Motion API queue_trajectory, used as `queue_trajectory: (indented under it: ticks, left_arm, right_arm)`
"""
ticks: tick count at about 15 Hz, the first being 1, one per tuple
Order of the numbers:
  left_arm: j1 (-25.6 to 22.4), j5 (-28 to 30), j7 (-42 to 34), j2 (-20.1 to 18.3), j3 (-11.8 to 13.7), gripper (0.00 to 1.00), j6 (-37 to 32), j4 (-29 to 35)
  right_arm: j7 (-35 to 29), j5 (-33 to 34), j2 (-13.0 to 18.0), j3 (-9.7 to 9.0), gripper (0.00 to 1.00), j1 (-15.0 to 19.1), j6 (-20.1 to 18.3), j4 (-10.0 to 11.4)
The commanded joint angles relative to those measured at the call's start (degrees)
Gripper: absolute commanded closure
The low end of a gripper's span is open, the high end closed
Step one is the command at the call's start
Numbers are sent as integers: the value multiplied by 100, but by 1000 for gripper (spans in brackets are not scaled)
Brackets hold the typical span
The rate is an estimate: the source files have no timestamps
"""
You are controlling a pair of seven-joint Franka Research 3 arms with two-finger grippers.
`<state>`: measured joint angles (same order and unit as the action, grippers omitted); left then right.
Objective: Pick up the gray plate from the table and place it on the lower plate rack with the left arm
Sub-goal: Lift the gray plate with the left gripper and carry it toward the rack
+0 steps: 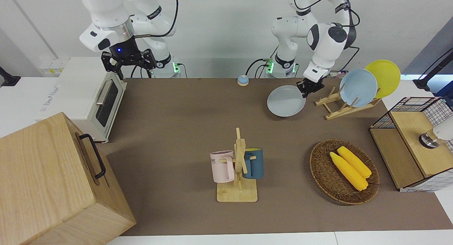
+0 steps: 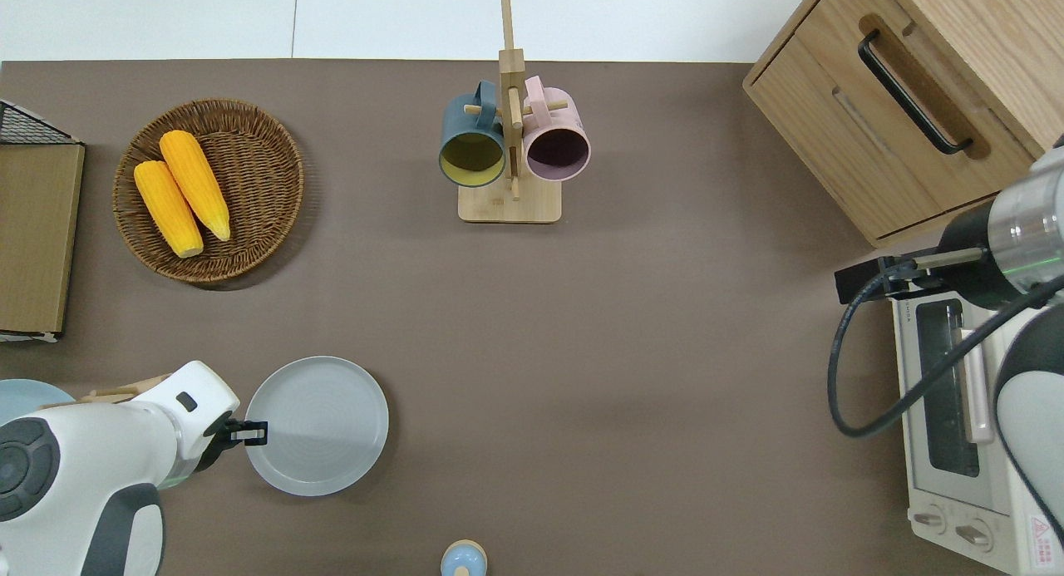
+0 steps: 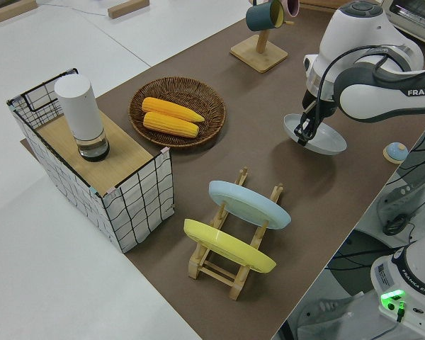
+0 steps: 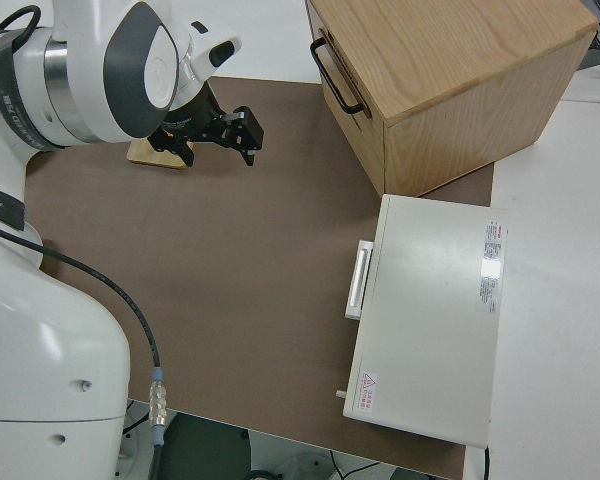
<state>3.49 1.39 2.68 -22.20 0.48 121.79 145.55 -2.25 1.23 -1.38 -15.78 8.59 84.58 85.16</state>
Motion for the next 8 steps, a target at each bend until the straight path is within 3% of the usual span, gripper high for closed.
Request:
queue_trajectory:
  ticks: [1,8]
  left_arm:
    - [2,-95,198,-153,-22,1000,-987,-649]
    - [2,-691,374,-153,-22,1000,-2693,-2073]
  right_arm:
    - [-74,9,15,-101,17,108,-82,-52]
    - [-74,9,7,-101,17,108,-82,-52]
